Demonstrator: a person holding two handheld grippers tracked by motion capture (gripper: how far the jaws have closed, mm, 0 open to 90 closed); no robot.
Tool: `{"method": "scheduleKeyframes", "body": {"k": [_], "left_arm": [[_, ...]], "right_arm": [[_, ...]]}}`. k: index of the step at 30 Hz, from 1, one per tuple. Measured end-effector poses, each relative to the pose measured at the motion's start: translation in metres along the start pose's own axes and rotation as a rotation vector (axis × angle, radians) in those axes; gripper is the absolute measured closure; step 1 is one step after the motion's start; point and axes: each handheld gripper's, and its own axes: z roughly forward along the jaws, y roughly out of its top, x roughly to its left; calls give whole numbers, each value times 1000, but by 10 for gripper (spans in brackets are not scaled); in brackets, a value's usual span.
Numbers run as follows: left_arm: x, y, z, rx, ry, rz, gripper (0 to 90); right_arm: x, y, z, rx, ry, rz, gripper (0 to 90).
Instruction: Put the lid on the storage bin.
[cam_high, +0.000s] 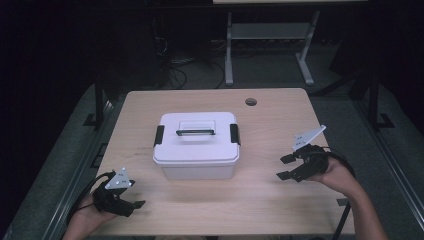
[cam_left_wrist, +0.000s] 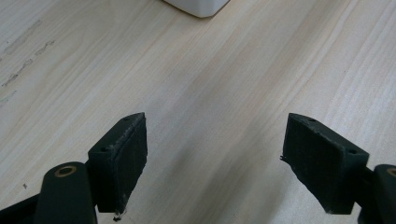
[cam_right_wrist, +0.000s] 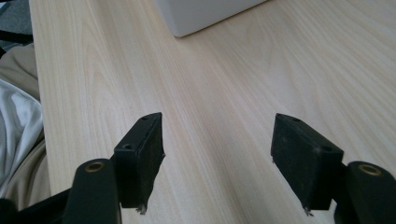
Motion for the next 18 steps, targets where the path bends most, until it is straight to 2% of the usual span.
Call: {"method": "scheduleKeyframes", "body": {"k": [11, 18], "left_arm": [[0, -1, -2, -1, 1, 2, 217], [0, 0, -2, 2, 0, 2, 216]], "right_arm": [[1, -13, 1, -4, 4, 27, 336], [6, -20, 5, 1, 10, 23, 334]]}}
